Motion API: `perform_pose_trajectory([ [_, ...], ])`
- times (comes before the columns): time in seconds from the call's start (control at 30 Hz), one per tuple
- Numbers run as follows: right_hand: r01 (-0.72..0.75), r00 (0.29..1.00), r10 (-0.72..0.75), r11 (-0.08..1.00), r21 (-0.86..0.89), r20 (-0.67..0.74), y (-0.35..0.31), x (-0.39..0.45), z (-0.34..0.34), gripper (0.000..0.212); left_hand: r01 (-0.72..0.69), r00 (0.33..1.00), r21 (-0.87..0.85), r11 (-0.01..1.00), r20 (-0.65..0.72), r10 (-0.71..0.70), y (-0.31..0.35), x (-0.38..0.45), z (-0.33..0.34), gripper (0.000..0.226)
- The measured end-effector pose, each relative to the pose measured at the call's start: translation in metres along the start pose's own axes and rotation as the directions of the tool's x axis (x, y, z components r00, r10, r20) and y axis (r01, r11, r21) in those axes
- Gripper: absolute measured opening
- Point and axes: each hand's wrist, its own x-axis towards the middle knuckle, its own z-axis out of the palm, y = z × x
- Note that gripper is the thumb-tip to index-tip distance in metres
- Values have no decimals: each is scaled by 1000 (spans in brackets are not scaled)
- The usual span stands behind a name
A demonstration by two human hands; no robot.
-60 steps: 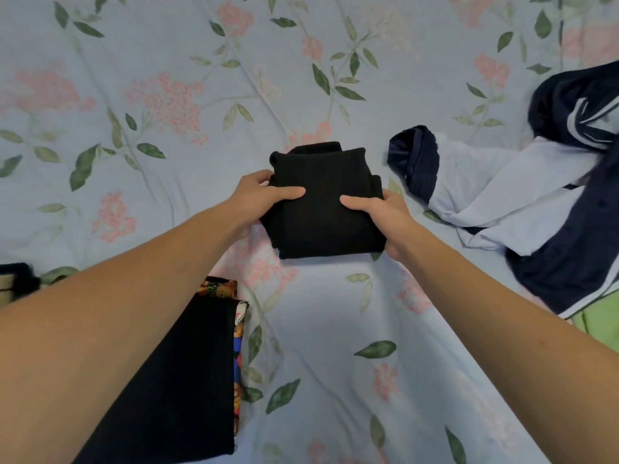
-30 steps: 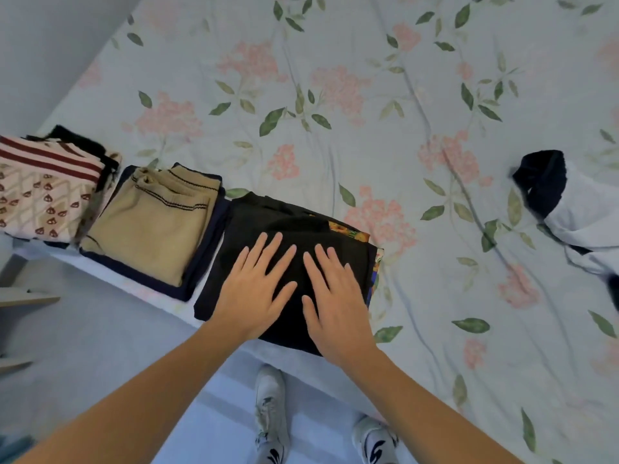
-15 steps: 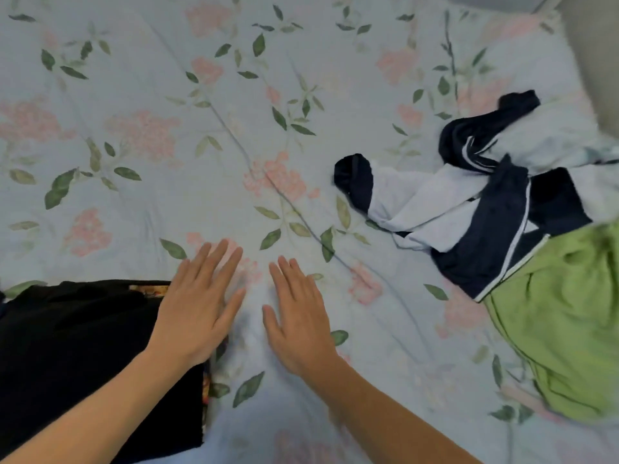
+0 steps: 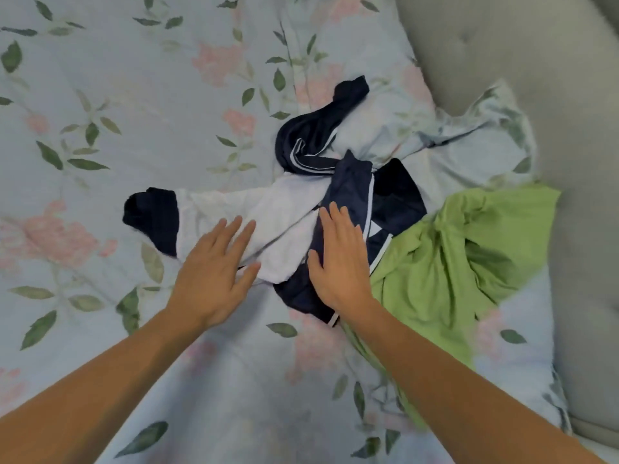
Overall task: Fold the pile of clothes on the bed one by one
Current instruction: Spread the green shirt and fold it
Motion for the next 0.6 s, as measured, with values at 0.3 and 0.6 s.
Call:
perform_pose_trajectory([
  [0.3,-194,966,162,969,-150,-200,144,-26,-98,81,-162,967,-229,960,157,201,193,91,51,73],
  [0.6,-564,764,630,756,332,-137,250,-34,-152,90,296,940,-735,610,338,-49,347,197,86,101],
])
